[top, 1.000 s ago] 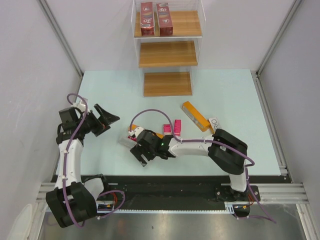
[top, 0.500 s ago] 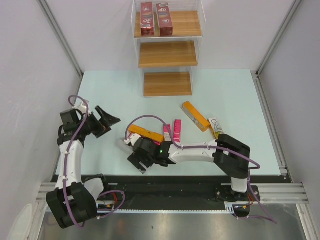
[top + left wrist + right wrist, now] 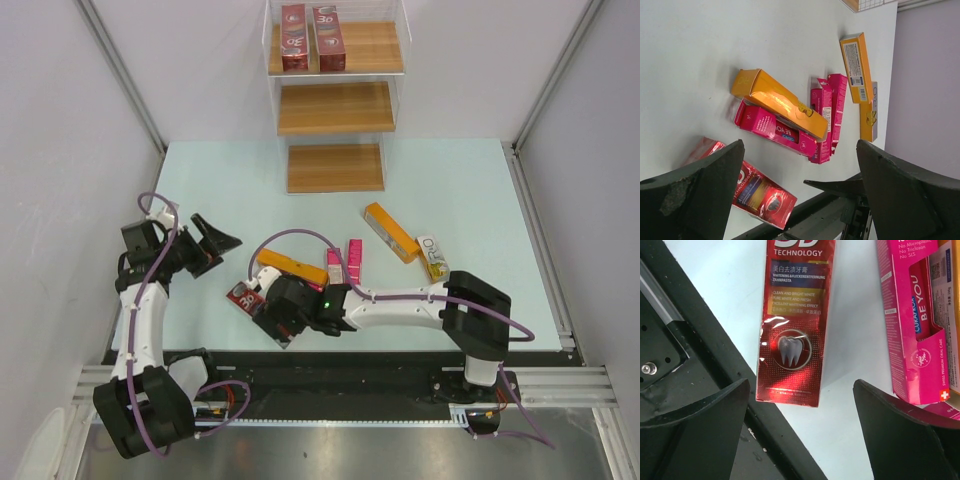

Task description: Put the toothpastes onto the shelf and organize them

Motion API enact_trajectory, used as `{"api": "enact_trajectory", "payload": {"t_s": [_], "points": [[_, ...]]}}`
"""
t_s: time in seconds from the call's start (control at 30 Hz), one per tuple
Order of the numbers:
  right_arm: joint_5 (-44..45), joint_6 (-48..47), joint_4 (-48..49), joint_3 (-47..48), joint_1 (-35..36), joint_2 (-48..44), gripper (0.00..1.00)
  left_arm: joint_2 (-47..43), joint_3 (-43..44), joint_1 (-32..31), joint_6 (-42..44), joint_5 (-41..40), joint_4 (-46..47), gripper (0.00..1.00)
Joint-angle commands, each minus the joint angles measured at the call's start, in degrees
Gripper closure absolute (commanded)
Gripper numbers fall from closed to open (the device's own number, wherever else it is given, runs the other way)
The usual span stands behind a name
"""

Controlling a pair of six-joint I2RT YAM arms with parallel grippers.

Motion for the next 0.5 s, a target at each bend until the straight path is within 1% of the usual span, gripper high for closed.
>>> {"api": "enact_trajectory", "payload": {"t_s": [0.0, 0.17, 0.33, 0.47], "points": [[-1.34, -0.19, 2.25, 0.55, -0.36, 0.27, 0.09, -1.27, -0.74, 0.35, 1.32, 0.82, 1.41, 0.00], [-4.15, 0.34, 3.05, 0.64, -0.80, 1.50, 0.09, -0.83, -1.18, 0.35, 1.49, 0.73, 1.58, 0.00], [-5.03, 0.60, 3.66, 0.81, -1.06, 4.14, 0.08, -0.74, -1.35, 0.35, 1.67, 0.73, 1.58, 0.00], [-4.86, 0.95, 4.36, 0.90, -1.42, 5.98, 0.10, -0.83, -1.09, 0.35, 1.67, 0.56, 1.41, 0.00]]}}
